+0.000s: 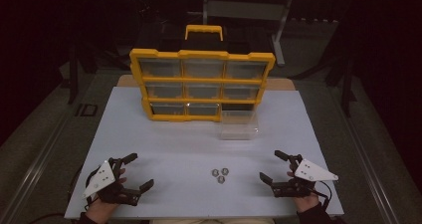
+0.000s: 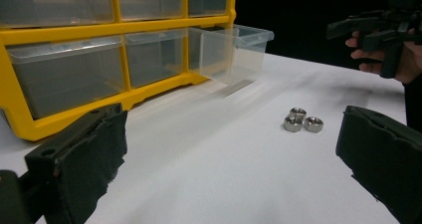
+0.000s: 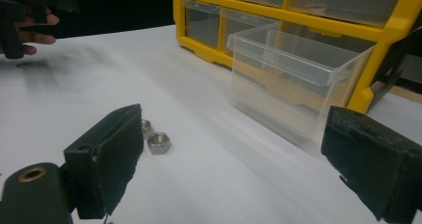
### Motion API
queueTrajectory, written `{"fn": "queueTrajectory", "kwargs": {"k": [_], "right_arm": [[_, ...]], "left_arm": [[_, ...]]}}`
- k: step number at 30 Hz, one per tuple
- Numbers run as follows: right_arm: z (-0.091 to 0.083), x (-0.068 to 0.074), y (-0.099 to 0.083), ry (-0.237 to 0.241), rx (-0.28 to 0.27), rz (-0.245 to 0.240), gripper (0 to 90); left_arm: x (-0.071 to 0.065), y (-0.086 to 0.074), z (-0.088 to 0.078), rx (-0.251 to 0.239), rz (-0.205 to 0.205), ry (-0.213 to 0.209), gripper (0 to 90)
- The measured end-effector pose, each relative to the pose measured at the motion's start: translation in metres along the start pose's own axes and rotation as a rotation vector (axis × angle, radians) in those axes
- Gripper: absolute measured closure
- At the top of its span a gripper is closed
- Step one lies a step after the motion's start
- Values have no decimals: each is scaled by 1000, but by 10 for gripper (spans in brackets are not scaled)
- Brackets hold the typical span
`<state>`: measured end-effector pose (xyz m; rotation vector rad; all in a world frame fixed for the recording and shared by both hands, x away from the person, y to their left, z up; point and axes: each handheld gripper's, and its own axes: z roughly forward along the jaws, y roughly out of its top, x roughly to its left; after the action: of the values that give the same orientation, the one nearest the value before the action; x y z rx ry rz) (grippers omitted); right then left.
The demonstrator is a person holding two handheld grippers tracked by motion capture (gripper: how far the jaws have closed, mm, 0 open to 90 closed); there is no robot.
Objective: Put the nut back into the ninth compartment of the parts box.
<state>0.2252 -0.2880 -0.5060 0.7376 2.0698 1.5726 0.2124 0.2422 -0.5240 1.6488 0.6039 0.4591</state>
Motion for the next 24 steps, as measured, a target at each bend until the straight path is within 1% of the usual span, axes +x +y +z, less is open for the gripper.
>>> {"fn": "queueTrajectory", "kwargs": {"k": [6, 9, 11, 18, 22, 23, 24], "right_arm": [[-1, 0, 1, -8, -9, 5, 98], [-3, -1, 1, -3, -32, 20, 98], [-3, -1, 1, 0, -39, 22, 98], [-2, 0, 1, -2, -33, 25, 98], [-1, -1, 2, -17, -28, 32, 98], [-2, -1, 2, -29, -29, 38, 98], [-5, -3, 6, -54, -41, 56, 99]], "left_arm": [[-1, 1, 0, -10, 6, 5, 0], [0, 1, 0, -12, 7, 6, 0], [0, 1, 0, -13, 8, 7, 0], [0, 1, 0, -12, 10, 9, 0], [0, 1, 0, -12, 8, 11, 0], [0, 1, 0, -12, 8, 11, 0], [0, 1, 0, -13, 9, 16, 0]]}}
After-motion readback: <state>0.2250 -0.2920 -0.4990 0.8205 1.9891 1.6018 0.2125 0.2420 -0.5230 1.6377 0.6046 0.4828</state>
